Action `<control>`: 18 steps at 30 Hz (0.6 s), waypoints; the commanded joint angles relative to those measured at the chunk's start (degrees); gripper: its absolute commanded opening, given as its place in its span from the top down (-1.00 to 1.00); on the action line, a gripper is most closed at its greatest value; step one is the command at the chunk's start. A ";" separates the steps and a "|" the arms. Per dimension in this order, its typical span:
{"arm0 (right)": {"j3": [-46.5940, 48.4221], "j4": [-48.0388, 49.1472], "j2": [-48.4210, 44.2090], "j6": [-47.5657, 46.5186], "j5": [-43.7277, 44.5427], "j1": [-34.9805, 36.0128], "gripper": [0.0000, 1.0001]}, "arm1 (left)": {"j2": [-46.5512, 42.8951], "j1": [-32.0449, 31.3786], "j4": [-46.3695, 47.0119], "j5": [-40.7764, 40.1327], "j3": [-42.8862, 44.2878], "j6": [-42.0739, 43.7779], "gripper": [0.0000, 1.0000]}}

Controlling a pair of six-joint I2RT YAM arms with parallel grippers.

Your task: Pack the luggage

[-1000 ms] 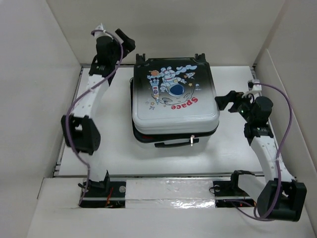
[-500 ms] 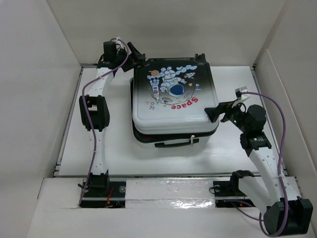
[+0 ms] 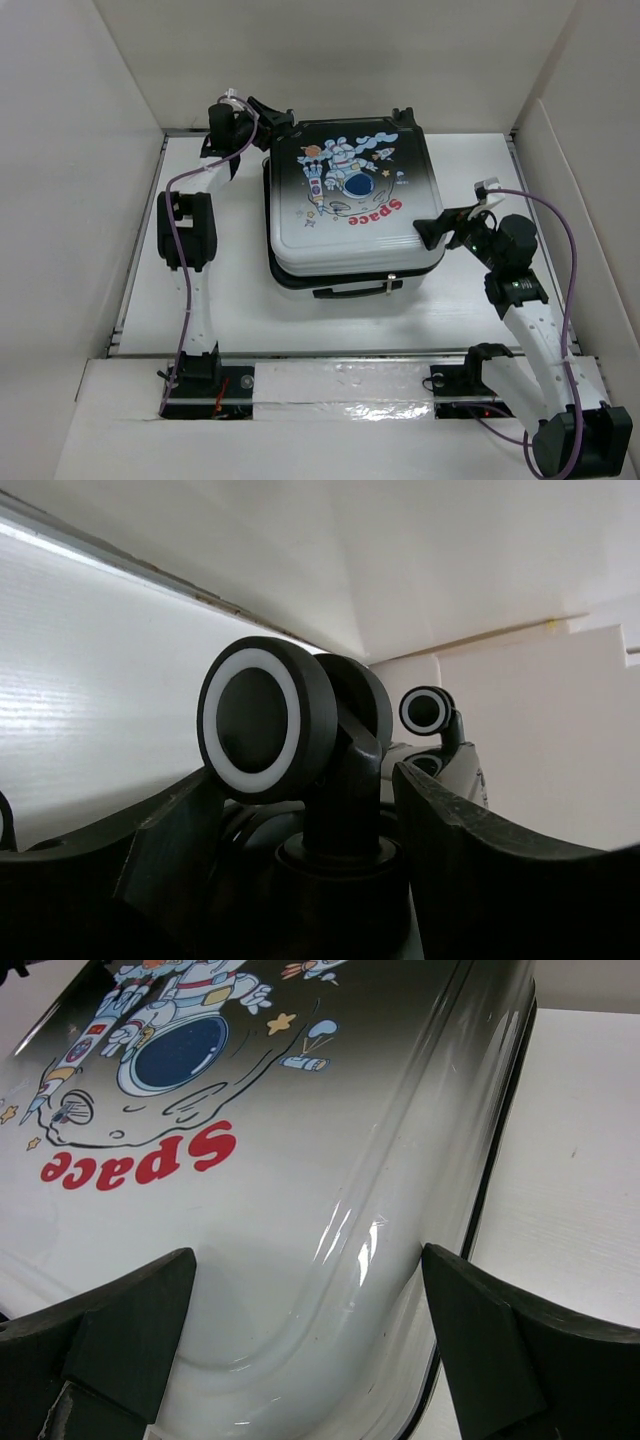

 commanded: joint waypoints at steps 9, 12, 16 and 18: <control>-0.21 -1.34 0.74 -1.43 -0.92 0.59 -1.00 | -12.88 -2.45 -6.36 1.38 4.80 1.25 0.70; 0.14 -1.52 1.09 -1.43 -1.27 0.59 -1.00 | -14.90 -1.93 -9.09 0.86 5.77 0.89 0.82; 0.58 -1.43 1.62 -1.17 -1.62 0.59 -1.00 | -16.13 -1.93 -12.87 0.94 8.84 0.63 0.89; 1.28 -1.87 2.49 -1.08 -2.06 0.59 -1.00 | -17.01 -1.93 -12.79 1.03 8.85 -0.07 0.95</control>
